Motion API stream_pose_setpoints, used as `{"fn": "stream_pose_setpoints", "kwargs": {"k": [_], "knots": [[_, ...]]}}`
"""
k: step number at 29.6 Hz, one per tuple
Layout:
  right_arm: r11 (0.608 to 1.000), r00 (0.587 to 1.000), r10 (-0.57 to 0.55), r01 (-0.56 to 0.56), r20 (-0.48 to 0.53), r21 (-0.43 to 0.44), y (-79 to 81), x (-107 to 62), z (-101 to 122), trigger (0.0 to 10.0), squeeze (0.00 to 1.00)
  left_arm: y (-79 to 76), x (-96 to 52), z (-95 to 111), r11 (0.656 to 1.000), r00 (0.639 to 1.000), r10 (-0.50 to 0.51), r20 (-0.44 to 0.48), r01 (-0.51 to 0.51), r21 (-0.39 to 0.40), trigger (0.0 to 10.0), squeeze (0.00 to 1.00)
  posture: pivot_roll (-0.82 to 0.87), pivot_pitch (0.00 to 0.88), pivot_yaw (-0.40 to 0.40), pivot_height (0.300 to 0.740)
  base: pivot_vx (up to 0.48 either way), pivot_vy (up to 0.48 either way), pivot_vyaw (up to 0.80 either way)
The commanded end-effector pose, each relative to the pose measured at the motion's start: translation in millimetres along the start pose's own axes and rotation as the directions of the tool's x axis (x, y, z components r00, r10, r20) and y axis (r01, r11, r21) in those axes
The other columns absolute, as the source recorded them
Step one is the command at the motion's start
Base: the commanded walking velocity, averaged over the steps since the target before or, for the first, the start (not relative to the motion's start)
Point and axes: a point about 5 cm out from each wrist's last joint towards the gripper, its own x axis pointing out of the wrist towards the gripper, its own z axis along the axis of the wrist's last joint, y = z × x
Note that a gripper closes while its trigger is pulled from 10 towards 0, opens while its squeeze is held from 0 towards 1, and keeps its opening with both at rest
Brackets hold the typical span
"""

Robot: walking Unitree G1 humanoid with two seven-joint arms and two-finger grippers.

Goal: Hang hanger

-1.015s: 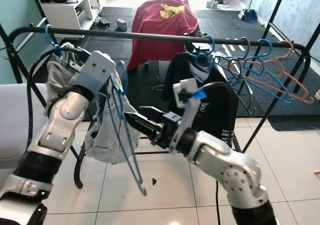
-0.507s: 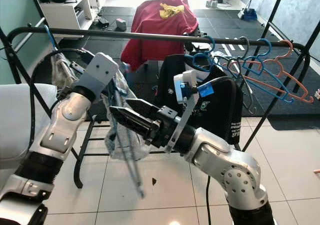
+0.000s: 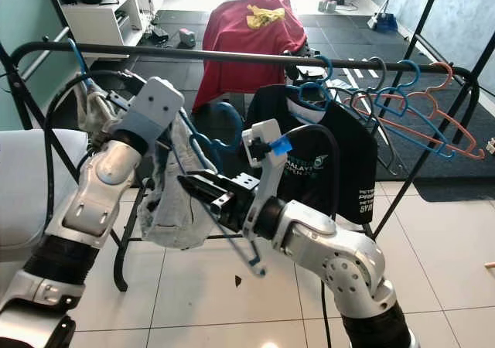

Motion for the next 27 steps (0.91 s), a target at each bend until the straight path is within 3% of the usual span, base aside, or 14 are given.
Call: {"fn": "stream_pose_setpoints", "kwargs": {"k": [1,17,19,20,25,27], "knots": [[1.0,1.0,-0.014,0.014,-0.024,0.0,-1.9,1.4,-2.6,0.0,0.0,3.6,1.2,11.0,1.0,0.999,0.026,0.042,-0.026,-0.012,9.8,0.0,-0.07,0.074,-0.026,0.74,0.0,0.0,0.0],[0.999,1.0,-0.001,0.002,0.014,-0.044,-0.1,-4.1,2.5,0.0,0.0,8.8,3.0,7.1,0.999,0.999,0.04,0.028,-0.04,-0.006,9.9,0.0,-0.07,0.067,-0.023,0.74,0.0,0.0,0.0],[0.999,1.0,0.017,-0.016,0.025,-0.049,1.6,-9.1,4.2,0.0,0.0,12.7,3.6,3.5,0.999,0.999,0.049,0.018,-0.049,0.006,10.0,0.0,-0.07,0.069,-0.024,0.74,0.0,0.0,0.0],[0.998,0.999,0.04,-0.038,0.024,-0.059,3.1,-23.8,4.4,0.0,0.0,24.6,4.3,-6.6,0.996,0.997,0.076,-0.011,-0.076,0.04,10.0,0.0,-0.08,0.073,-0.025,0.74,0.0,0.0,0.0],[0.997,0.999,0.043,-0.042,0.002,-0.062,3.1,-36.1,1.3,0.0,0.0,35.4,4.2,-14.6,0.993,0.994,0.102,-0.033,-0.099,0.067,10.0,0.0,-0.08,0.077,-0.025,0.74,0.0,0.0,0.0],[0.997,0.997,0.051,-0.054,-0.051,-0.049,5.8,-49.8,-8.2,0.0,0.0,44.6,4.3,-19.8,0.989,0.991,0.126,-0.045,-0.121,0.089,10.0,0.0,-0.08,0.078,-0.024,0.74,0.0,0.0,0.0]]}}
